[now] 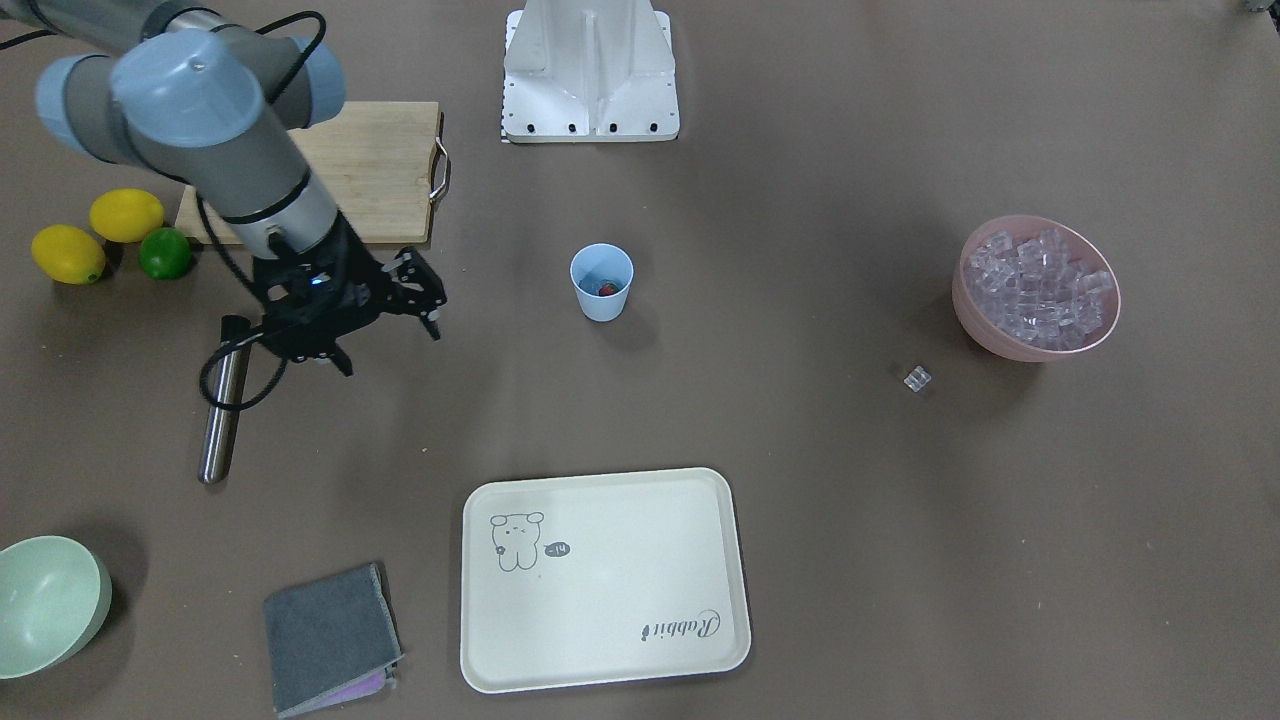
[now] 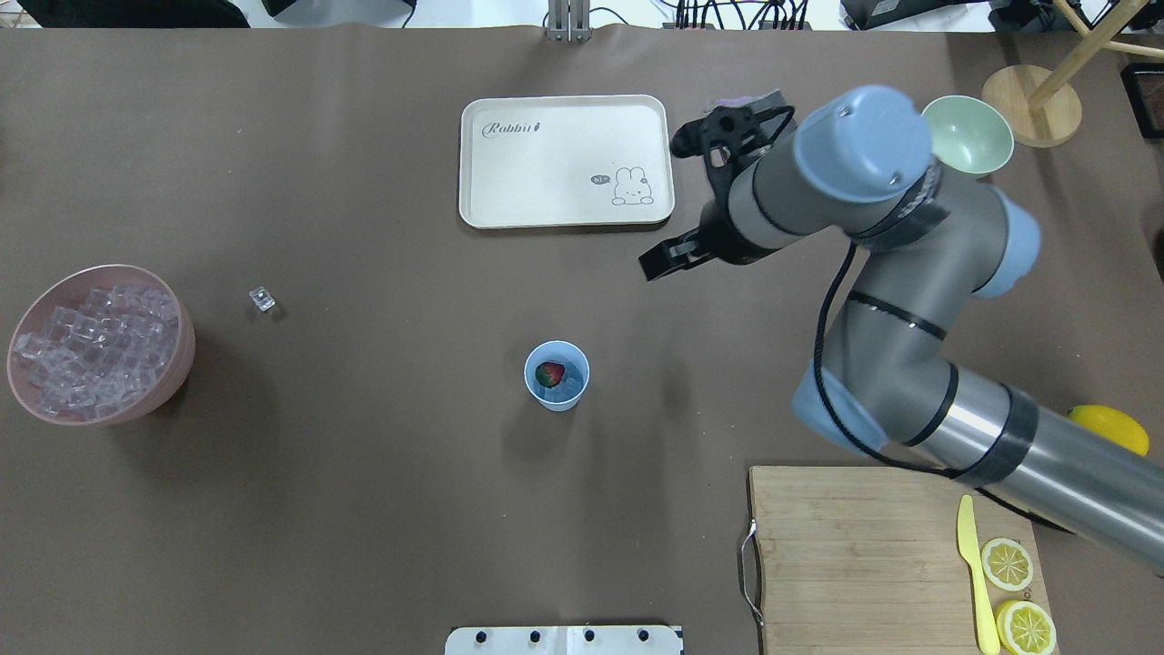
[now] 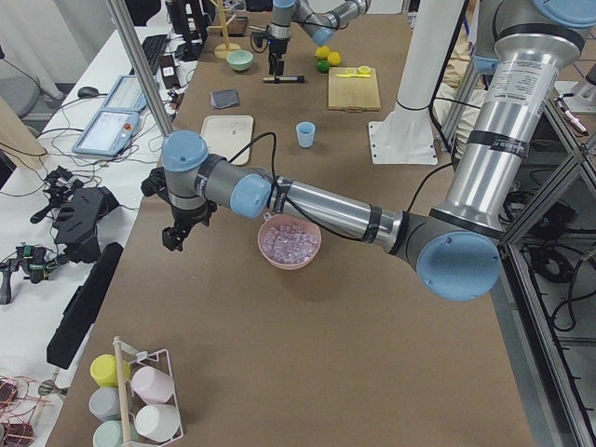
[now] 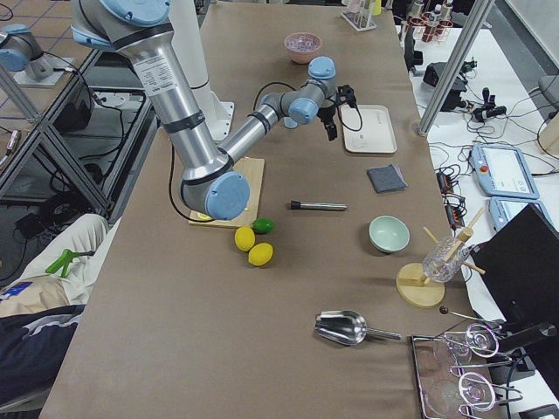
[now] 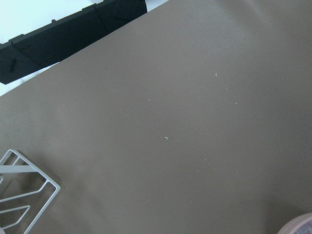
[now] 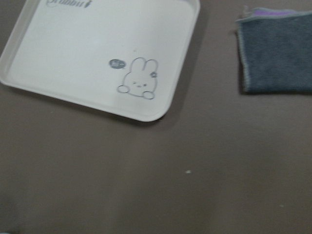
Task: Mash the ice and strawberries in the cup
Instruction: 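Move the right gripper to the upright silver metal pestle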
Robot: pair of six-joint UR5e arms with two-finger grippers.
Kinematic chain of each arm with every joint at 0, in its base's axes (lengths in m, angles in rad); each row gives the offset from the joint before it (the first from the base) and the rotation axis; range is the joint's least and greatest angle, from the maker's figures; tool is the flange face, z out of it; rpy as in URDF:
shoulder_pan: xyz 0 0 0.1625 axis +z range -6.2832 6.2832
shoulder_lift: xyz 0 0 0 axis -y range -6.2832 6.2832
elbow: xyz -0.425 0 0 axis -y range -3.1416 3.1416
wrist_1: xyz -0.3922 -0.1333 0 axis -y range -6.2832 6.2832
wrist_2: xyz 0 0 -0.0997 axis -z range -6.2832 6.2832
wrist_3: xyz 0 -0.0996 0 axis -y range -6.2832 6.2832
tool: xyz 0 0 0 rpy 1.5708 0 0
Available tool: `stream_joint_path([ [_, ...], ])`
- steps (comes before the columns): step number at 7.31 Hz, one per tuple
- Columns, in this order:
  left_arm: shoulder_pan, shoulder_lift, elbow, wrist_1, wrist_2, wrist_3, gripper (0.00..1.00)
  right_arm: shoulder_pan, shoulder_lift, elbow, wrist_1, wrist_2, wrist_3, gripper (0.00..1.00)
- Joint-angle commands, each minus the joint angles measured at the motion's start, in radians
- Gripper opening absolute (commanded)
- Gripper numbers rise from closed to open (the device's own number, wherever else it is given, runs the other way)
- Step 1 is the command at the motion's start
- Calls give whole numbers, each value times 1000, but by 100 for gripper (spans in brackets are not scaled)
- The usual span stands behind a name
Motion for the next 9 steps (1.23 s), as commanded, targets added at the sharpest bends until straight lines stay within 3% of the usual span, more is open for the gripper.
stream_joint_path([
  [1, 1, -22, 5, -3, 1, -1, 97, 138, -49, -3, -133, 99, -2, 100],
  [5, 6, -73, 9, -1, 7, 8, 97, 144, -52, -262, -123, 50, -27, 100],
  [9, 32, -106, 20, 0, 27, 5, 97, 83, -66, -324, -71, 29, -33, 100],
])
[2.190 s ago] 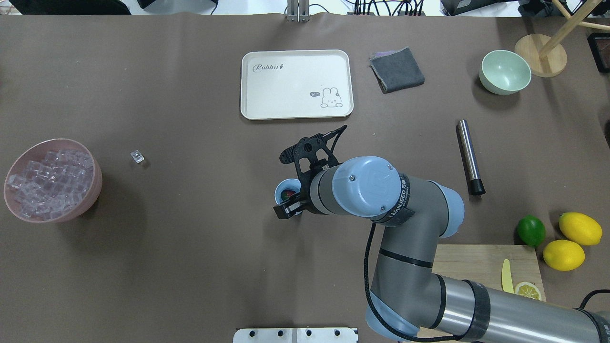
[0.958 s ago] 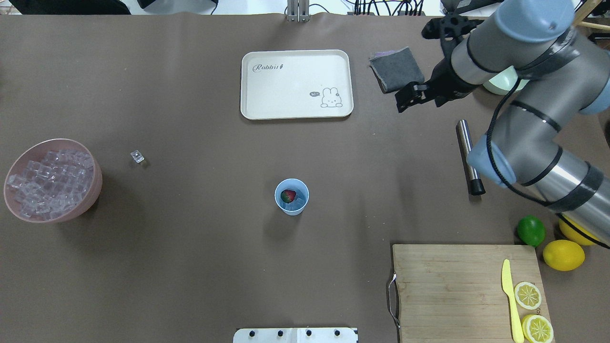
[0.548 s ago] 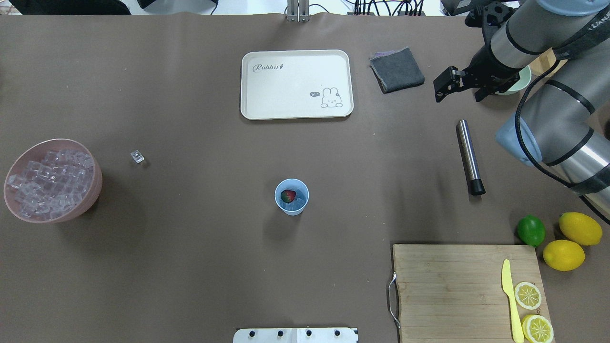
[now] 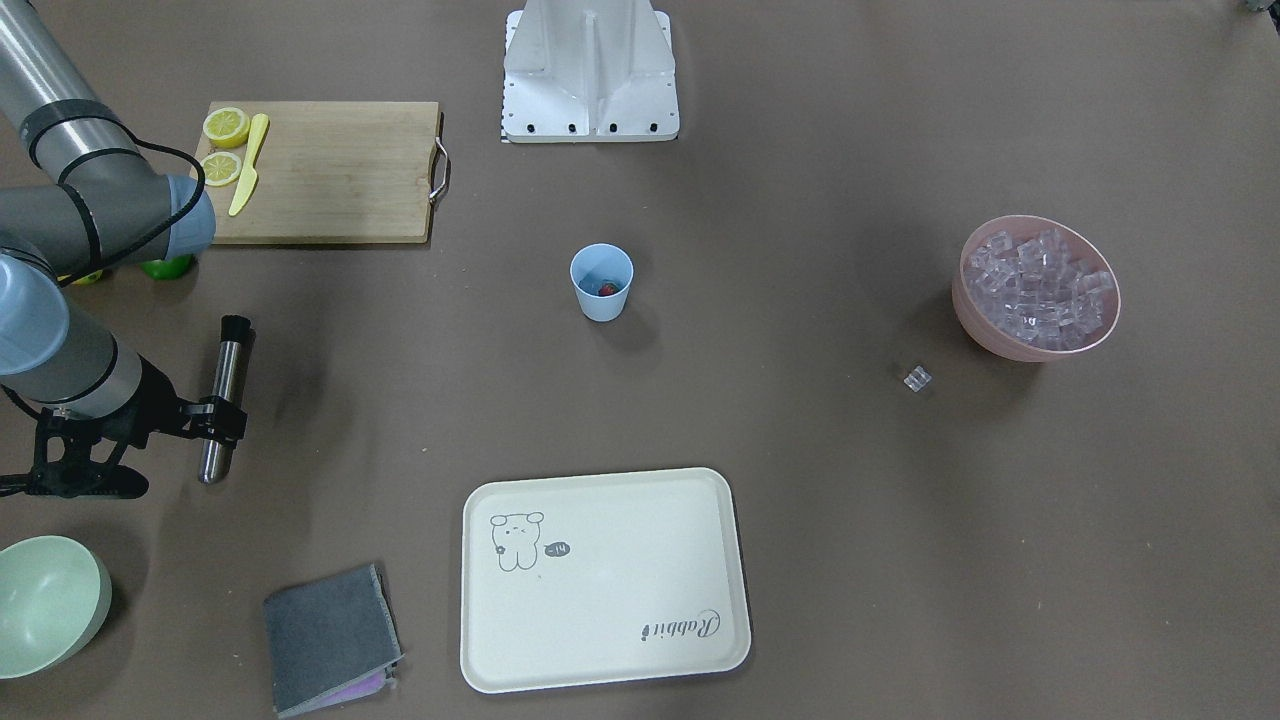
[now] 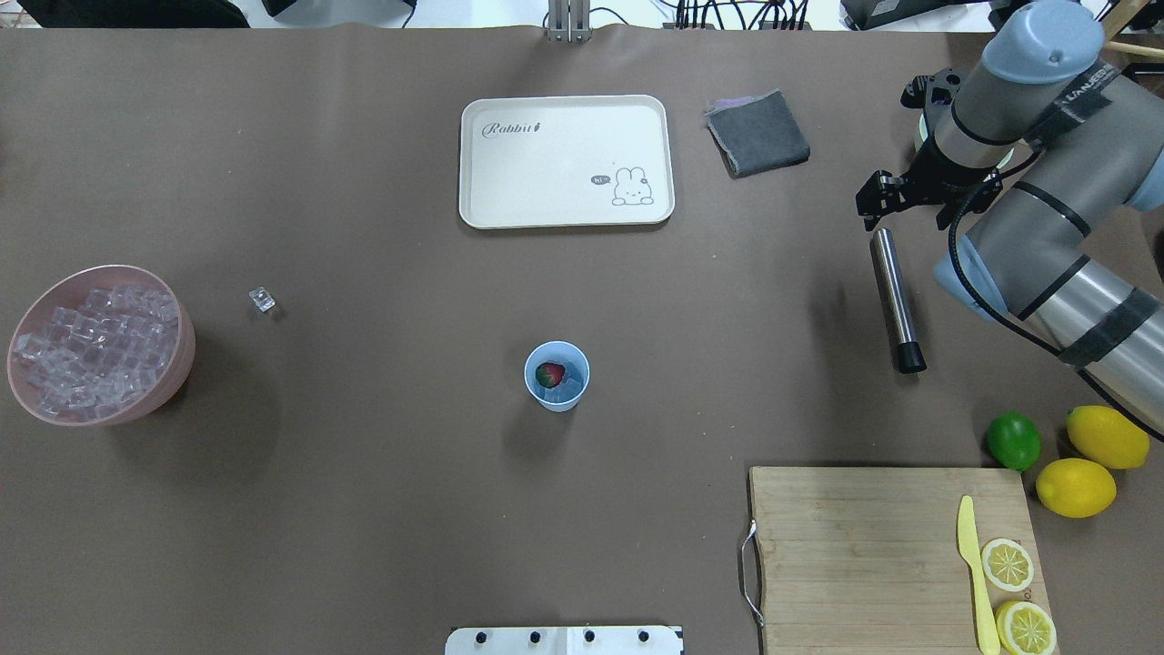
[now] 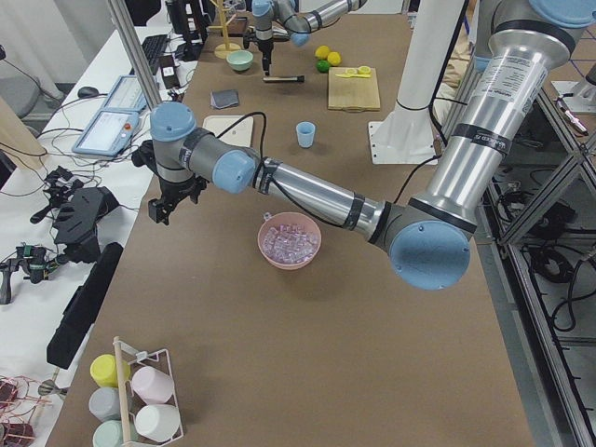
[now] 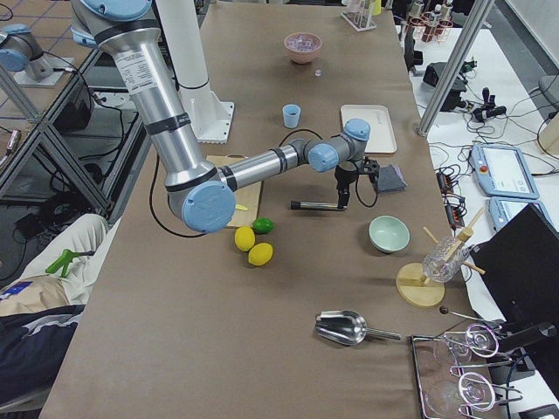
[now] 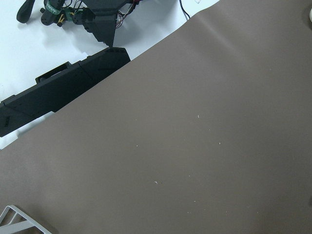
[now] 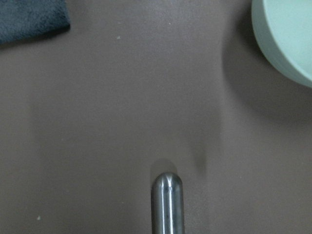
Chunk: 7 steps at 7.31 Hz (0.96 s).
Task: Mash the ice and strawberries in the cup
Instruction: 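Move the right gripper to the upright silver metal pestle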
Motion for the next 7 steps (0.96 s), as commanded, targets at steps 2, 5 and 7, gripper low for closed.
stream_joint_path([
  [2, 0, -28, -2, 1, 61, -1, 97, -31, 7, -69, 5, -17, 0, 99],
  [5, -1, -26, -2, -1, 61, 0, 97, -50, 7, -71, 5, -25, 7, 91],
  [7, -1, -25, -2, -1, 61, 0, 97, -54, 13, -71, 7, -23, 7, 48],
])
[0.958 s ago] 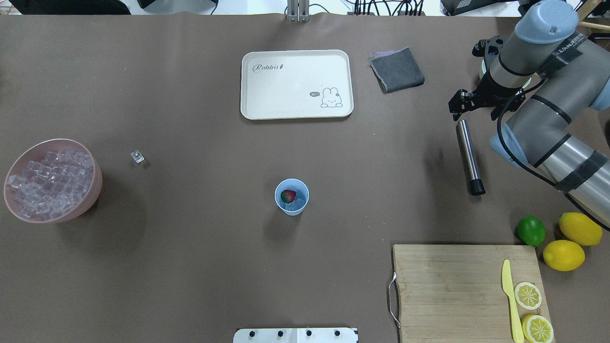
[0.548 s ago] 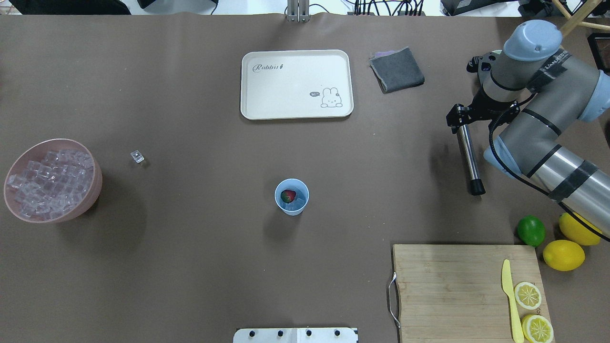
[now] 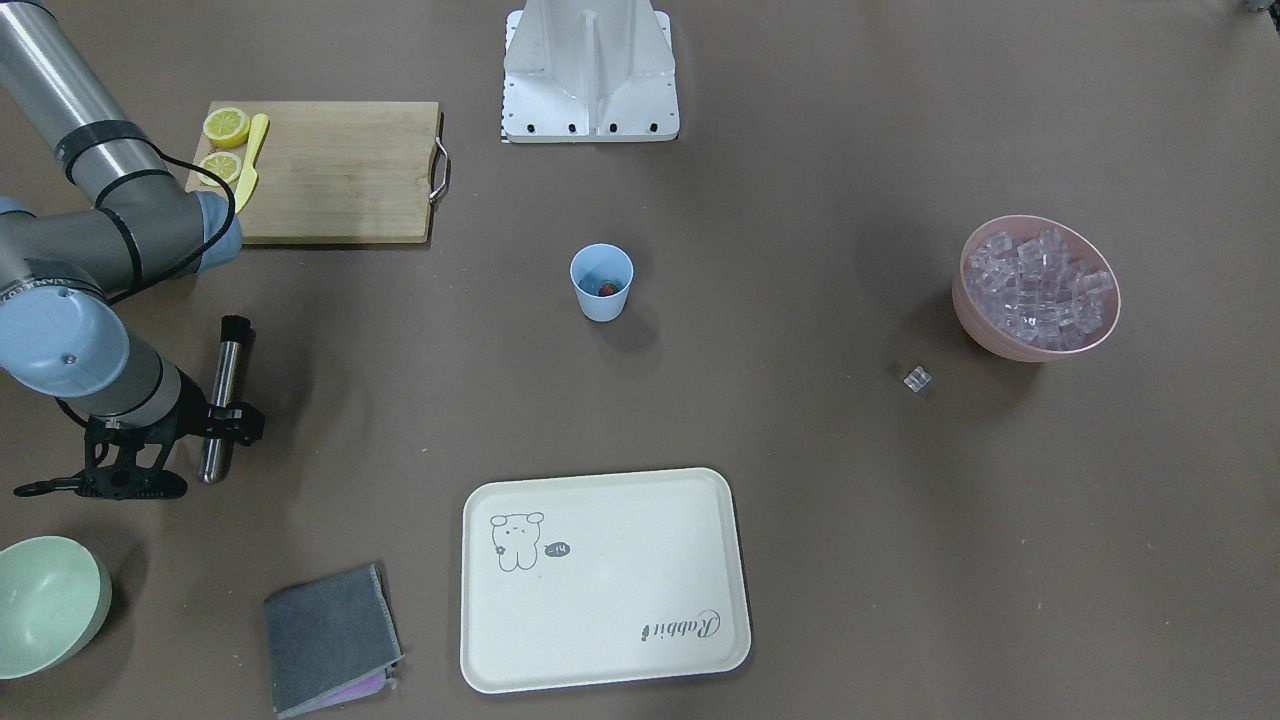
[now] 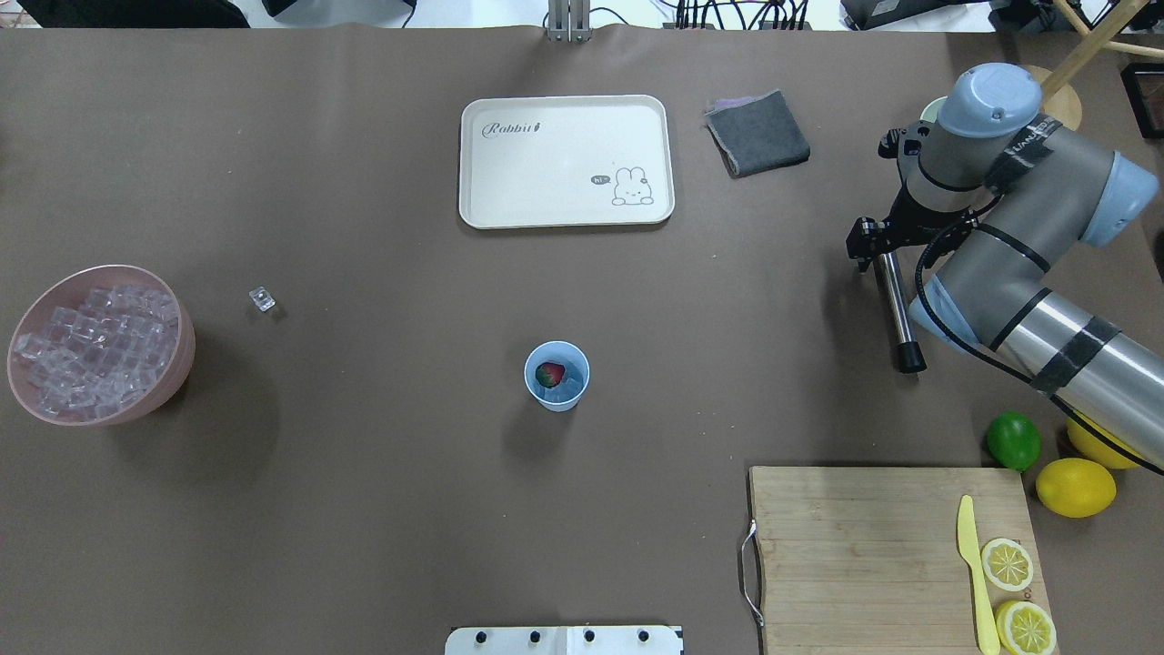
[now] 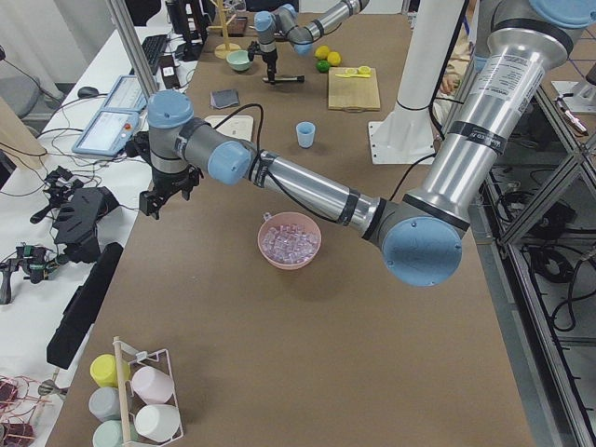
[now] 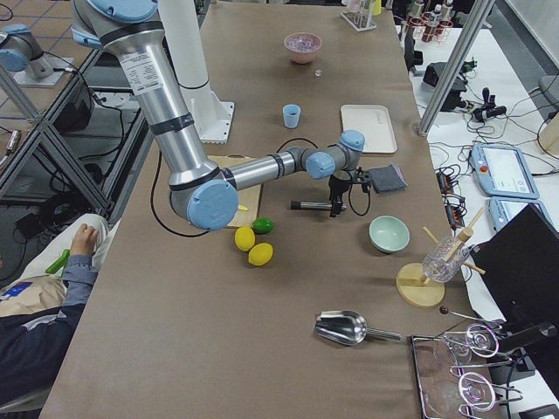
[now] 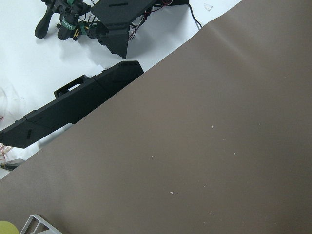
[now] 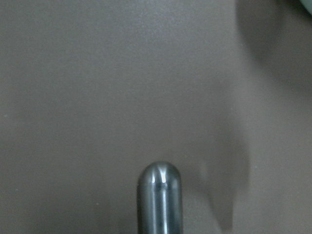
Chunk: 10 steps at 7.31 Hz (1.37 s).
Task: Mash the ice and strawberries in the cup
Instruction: 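Grasp the pestle with the right gripper and lift it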
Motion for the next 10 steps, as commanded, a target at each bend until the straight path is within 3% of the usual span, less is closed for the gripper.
stream_joint_path([
  [1, 0, -1, 0, 0, 2, 2, 97, -3, 2, 0, 1, 1, -6, 22],
  [2, 0, 1, 0, 0, 3, 2, 97, -3, 2, 0, 1, -2, -6, 0],
  [6, 1, -5, -2, 1, 3, -1, 97, 31, 45, 29, 9, -41, 2, 0],
  [9, -5, -11, 29, 6, 20, -7, 97, 57, 73, 172, 30, -59, 3, 0],
  [10, -5, -18, 32, 12, 60, -9, 97, 57, 77, 244, 38, -123, 24, 0],
])
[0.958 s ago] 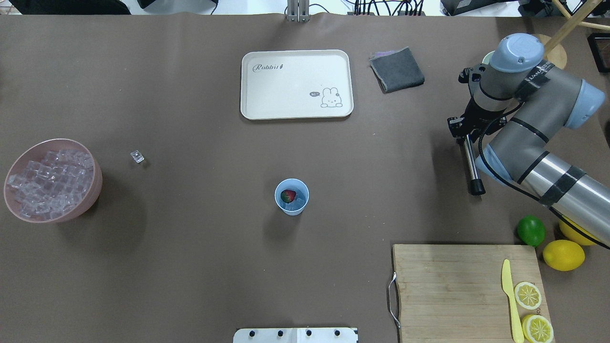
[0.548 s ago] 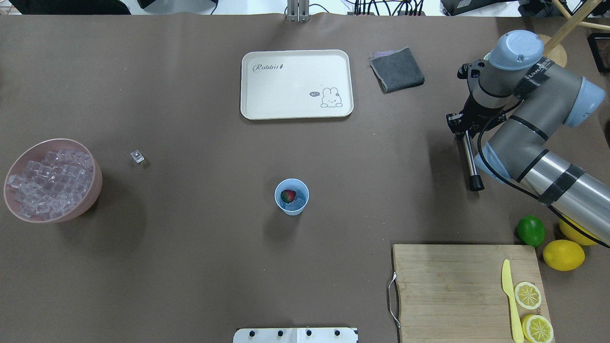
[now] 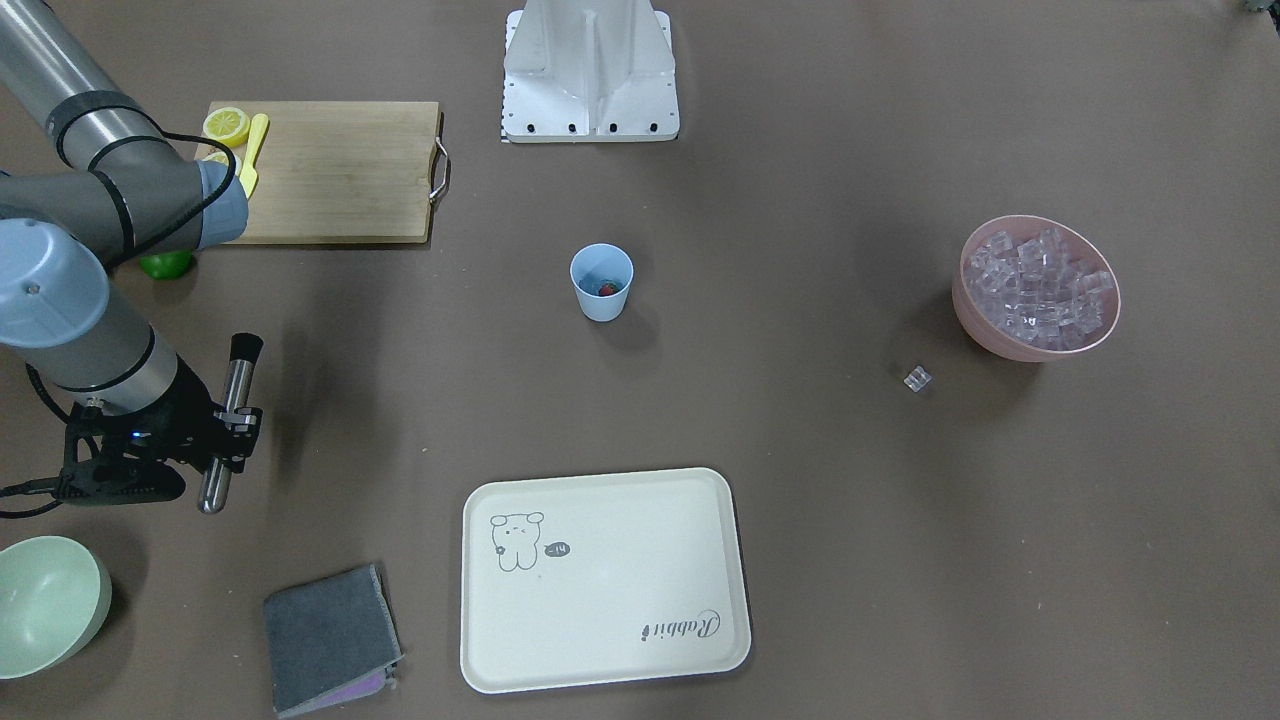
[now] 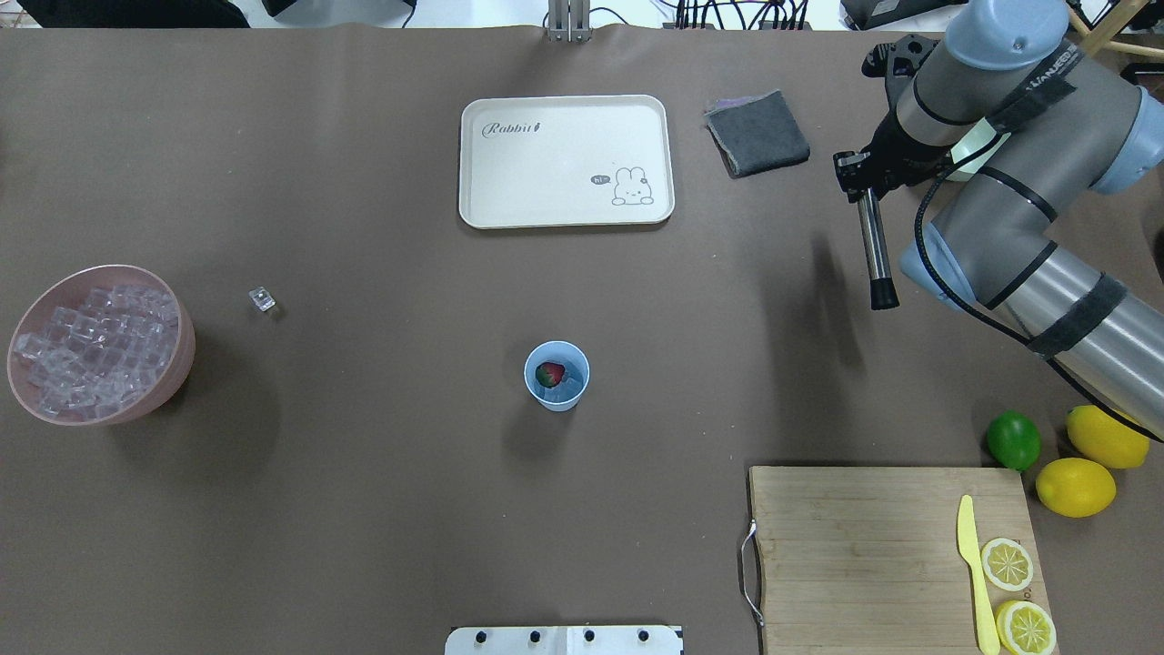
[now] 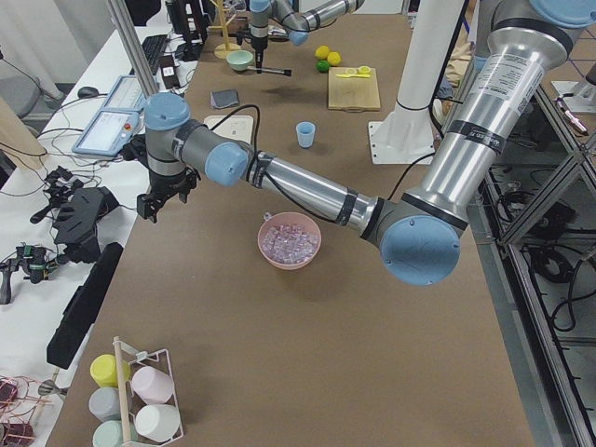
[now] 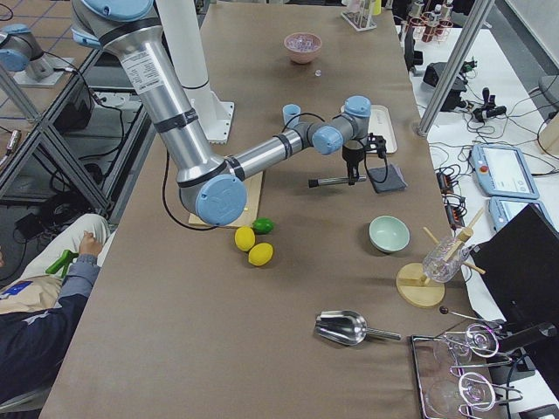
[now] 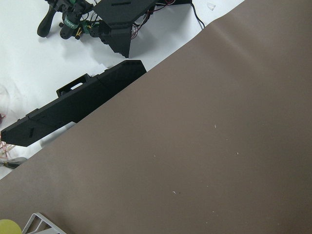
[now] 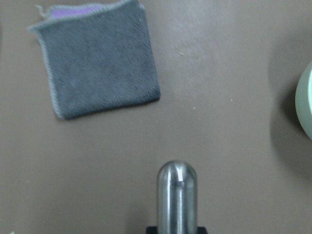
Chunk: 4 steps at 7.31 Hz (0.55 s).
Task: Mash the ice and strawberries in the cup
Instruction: 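Grasp the pestle with the right gripper and lift it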
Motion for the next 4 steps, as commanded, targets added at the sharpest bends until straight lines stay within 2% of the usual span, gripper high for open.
stream_joint_path([
  [1, -3, -5, 18, 7, 62, -2, 97, 1, 25, 92, 93, -66, 43, 0],
  [2, -8, -4, 38, 9, 62, -4, 97, -5, 24, 117, 174, -104, 61, 0],
  [4, -12, 5, 105, 23, 56, -19, 97, -73, 30, 209, 213, -264, 81, 0],
])
